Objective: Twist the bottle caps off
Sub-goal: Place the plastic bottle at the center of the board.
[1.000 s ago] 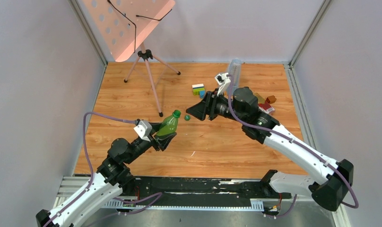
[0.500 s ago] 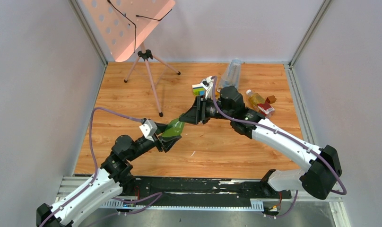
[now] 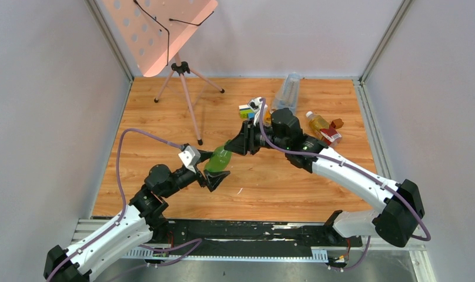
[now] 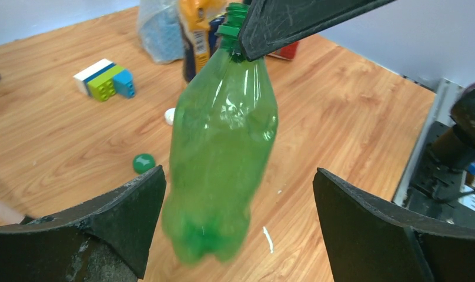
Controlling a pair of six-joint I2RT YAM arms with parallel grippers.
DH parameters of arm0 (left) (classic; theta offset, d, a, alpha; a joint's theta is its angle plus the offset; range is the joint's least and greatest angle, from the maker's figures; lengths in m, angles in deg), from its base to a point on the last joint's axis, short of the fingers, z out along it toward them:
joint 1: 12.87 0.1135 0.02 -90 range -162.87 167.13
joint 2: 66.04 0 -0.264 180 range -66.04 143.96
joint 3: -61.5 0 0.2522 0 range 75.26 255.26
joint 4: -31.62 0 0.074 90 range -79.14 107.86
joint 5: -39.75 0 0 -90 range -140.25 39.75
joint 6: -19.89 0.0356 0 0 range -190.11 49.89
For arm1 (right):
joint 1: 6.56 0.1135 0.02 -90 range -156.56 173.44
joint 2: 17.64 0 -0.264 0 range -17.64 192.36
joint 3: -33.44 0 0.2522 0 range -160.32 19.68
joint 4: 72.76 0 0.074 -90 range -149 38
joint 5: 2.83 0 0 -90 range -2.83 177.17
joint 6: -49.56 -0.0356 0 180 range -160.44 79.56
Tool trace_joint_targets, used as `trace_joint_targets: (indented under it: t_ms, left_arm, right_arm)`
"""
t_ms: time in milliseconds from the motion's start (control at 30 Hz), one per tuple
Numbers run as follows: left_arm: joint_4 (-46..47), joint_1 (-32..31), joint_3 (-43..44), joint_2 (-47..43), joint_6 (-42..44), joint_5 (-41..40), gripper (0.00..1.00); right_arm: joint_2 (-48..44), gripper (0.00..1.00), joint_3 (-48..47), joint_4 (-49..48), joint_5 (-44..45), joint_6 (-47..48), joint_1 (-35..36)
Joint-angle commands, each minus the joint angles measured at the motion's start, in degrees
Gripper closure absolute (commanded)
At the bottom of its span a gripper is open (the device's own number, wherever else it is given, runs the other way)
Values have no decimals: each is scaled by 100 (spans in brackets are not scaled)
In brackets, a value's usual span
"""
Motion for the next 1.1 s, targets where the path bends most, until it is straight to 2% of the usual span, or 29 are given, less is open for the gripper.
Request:
trace_joint_targets:
  t_ms: [0, 67, 167, 533, 767, 1067]
  left_arm:
    - [-187, -14, 143, -175, -155, -953, 0]
    - [-343, -16, 126, -285, -201, -1310, 0]
    - [-609, -15, 128, -488, -230, -1560, 0]
    - [-834, -14, 150, -633, -200, -1652, 0]
    - [-921, -12, 164, -649, -157, -1711, 0]
    - [-890, -16, 142, -613, -151, -1723, 0]
  right_arm:
    - [-37, 99, -69, 359, 2001, 965, 14]
    - [78, 100, -82, 461, 2675, 1124, 11]
    - [338, 99, -129, 466, 3216, 1406, 2]
    - [1397, 92, -410, 524, 3284, 1541, 5]
    - [1422, 69, -377, 578, 3047, 1636, 13]
    - [1276, 55, -367, 672, 2824, 1625, 22]
